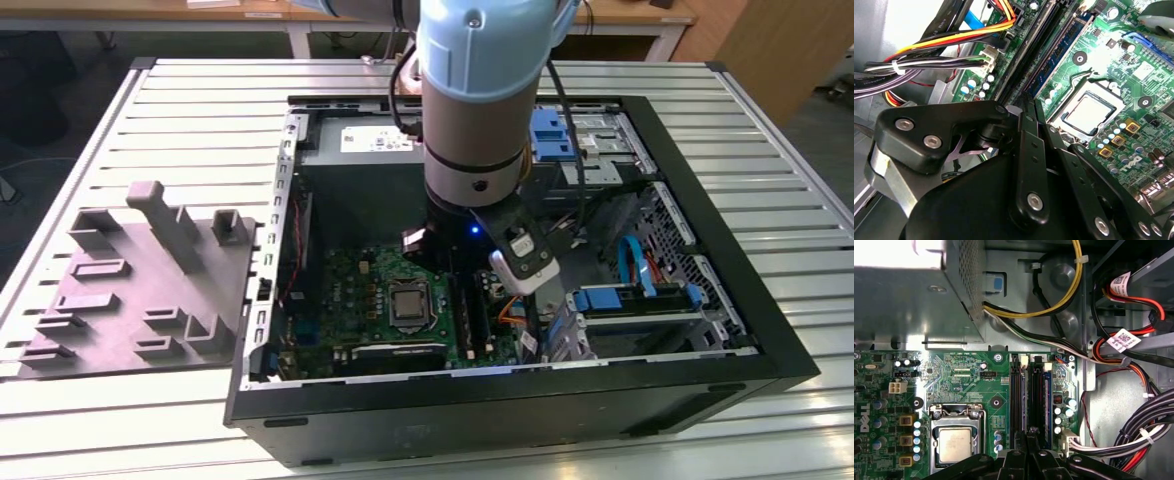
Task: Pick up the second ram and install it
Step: 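Insert the second ram into the second slot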
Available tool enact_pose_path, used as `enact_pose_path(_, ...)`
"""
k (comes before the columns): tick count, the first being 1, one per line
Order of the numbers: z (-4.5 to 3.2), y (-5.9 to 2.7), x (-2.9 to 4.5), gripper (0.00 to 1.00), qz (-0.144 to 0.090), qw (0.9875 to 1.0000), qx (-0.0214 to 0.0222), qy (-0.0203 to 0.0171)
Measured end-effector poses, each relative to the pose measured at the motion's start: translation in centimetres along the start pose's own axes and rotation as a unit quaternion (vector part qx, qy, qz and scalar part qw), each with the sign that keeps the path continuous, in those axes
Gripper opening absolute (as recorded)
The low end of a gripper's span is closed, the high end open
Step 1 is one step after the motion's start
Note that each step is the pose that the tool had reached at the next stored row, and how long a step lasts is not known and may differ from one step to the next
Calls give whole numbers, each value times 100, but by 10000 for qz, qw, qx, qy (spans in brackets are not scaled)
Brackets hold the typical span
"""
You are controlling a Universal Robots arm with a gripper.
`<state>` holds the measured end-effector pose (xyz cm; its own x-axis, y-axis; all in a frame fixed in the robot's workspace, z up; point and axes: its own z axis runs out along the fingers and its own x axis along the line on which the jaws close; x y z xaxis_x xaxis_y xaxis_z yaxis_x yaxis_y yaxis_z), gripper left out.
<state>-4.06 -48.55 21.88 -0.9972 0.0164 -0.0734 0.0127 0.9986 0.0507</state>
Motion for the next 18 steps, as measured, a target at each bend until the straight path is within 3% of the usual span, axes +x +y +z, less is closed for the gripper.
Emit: enact_pose_path(18,42,-3,5,12,0,10000,2,1)
